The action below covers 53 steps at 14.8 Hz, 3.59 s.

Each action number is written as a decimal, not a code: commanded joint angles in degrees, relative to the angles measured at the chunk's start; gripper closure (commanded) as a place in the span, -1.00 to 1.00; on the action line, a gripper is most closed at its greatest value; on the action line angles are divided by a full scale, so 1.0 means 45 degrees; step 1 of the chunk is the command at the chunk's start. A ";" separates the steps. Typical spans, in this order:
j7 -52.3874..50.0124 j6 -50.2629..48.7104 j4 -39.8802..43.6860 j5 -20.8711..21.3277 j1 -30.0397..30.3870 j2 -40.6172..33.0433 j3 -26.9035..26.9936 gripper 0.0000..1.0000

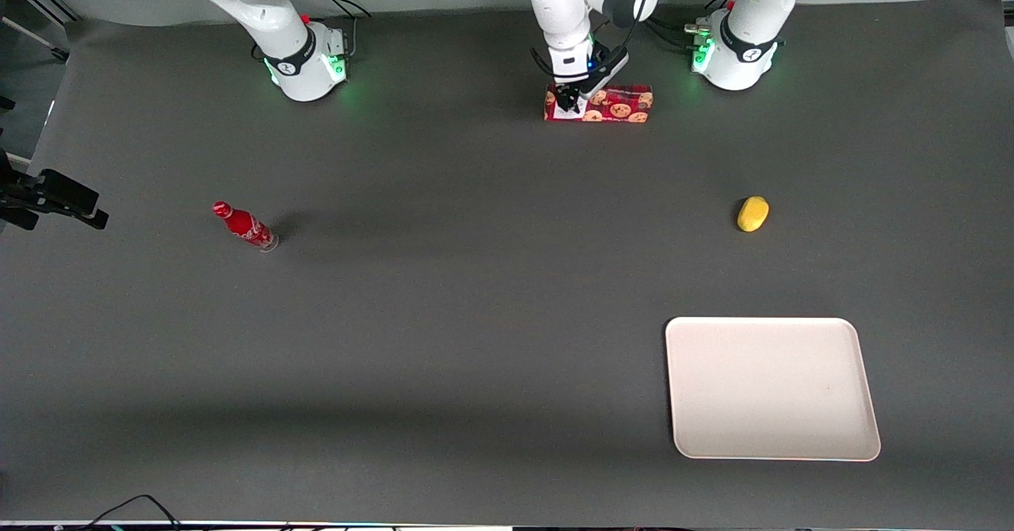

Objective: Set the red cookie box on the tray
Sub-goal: 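Close the left gripper on the cookie box end, then lift the cookie box with the left gripper and carry it past the lemon, then lower the held cookie box onto the white tray's edge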

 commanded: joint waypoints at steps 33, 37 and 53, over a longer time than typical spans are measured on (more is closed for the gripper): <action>1.4122 -0.7101 0.7259 0.5824 0.3111 0.3635 1.1300 1.00; 1.5216 -0.7276 0.9839 0.8698 0.3032 0.7625 1.2203 1.00; 2.0391 -0.2962 1.1152 0.9525 -0.4134 1.1986 2.1616 1.00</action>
